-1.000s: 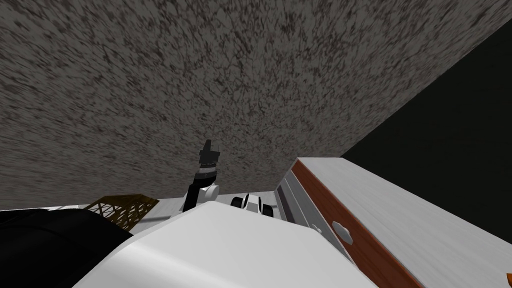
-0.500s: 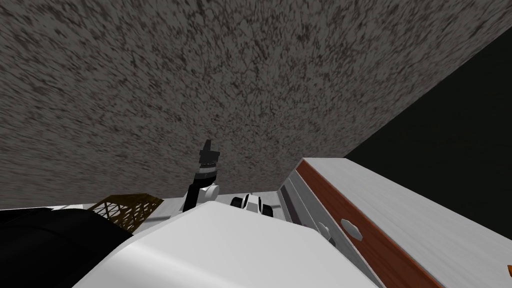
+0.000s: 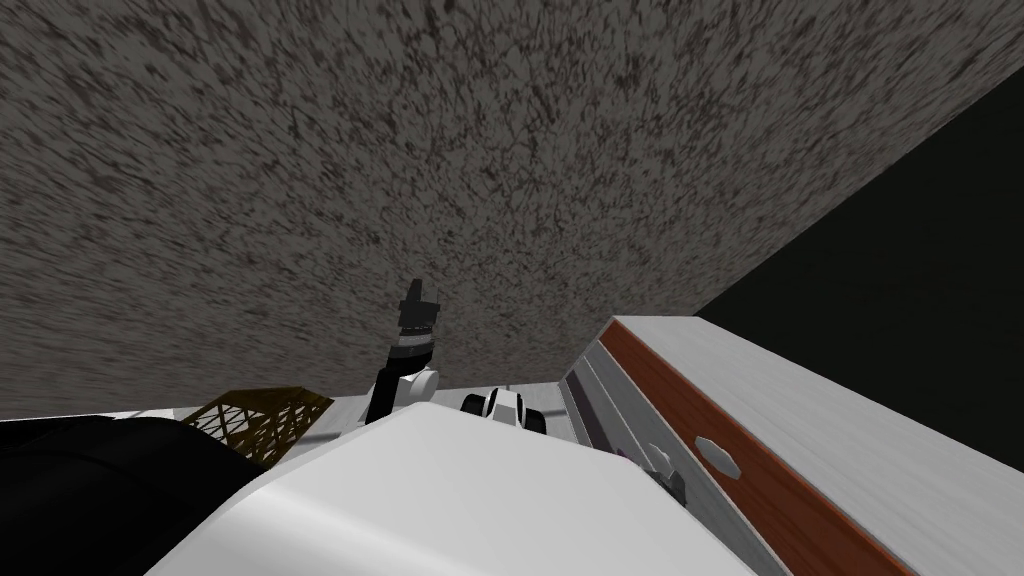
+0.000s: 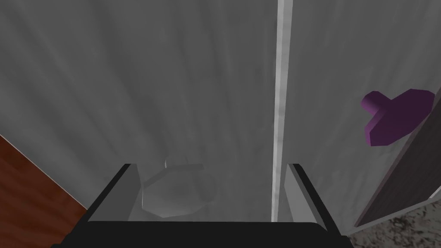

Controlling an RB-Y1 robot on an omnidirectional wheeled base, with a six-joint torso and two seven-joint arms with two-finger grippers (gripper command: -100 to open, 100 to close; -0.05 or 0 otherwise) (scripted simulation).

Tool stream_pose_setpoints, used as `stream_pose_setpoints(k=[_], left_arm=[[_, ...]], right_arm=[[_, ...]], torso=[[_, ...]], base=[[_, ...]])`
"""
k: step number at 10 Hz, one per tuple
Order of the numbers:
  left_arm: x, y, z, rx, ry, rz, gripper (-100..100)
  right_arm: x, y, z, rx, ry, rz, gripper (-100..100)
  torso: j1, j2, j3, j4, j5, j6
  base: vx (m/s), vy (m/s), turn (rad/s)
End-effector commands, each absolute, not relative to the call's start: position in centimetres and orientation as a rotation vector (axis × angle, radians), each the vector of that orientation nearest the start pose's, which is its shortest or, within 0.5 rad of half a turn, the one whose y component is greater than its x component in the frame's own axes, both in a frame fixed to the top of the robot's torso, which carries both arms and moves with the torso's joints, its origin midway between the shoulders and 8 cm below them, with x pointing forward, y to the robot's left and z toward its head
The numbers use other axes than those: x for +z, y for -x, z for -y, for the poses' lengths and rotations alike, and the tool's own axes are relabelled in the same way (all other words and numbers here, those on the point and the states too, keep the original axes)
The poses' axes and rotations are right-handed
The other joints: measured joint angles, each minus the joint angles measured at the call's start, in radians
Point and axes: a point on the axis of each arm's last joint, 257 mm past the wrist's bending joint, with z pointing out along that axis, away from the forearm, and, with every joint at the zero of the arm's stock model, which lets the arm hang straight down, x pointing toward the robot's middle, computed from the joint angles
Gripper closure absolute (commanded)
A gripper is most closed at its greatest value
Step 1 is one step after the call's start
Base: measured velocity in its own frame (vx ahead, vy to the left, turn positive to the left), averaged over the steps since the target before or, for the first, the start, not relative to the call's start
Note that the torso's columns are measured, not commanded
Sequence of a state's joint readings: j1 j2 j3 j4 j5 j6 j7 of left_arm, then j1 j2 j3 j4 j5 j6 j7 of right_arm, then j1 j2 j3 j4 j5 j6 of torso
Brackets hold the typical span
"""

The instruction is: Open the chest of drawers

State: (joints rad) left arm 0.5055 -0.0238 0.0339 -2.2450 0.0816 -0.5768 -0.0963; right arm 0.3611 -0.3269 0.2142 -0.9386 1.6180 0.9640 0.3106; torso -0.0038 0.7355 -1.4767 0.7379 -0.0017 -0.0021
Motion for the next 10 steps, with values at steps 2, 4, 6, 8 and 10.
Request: stream_pose_setpoints(k=[2,4,6,8,10], left_arm=[[2.2,-33.2,-30.4,-1.230,0.658,-0.536,0],[2.2,-33.2,-30.4,-1.230,0.658,-0.536,0],[2.2,-33.2,-30.4,-1.229,0.658,-0.536,0],[2.2,-33.2,-30.4,-1.229,0.658,-0.536,0],[2.2,-33.2,-30.4,-1.229,0.658,-0.536,0]], right_arm=[[-46.7,-17.6,59.6,-1.594,0.345,-2.164,-100],[-45.9,-18.1,61.9,-1.608,0.327,-2.161,-100],[-46.7,-17.6,59.6,-1.594,0.345,-2.164,100],[-47.3,-16.8,57.5,-1.586,0.363,-2.172,100],[-47.2,-17.1,57.4,-1.582,0.359,-2.167,100]], torso=[[0.005,0.001,0.001,0.000,0.001,0.001],[0.004,0.002,0.001,0.000,0.002,0.002],[0.000,0.002,0.001,0.000,0.001,0.002],[-0.009,-0.002,0.001,-0.002,-0.007,0.001],[-0.012,-0.005,0.000,-0.005,-0.012,0.000]], base=[[-0.020,0.114,0.008],[-0.016,0.090,0.003],[-0.006,-0.019,-0.006],[0.023,-0.091,-0.008],[0.017,-0.056,0.003]])
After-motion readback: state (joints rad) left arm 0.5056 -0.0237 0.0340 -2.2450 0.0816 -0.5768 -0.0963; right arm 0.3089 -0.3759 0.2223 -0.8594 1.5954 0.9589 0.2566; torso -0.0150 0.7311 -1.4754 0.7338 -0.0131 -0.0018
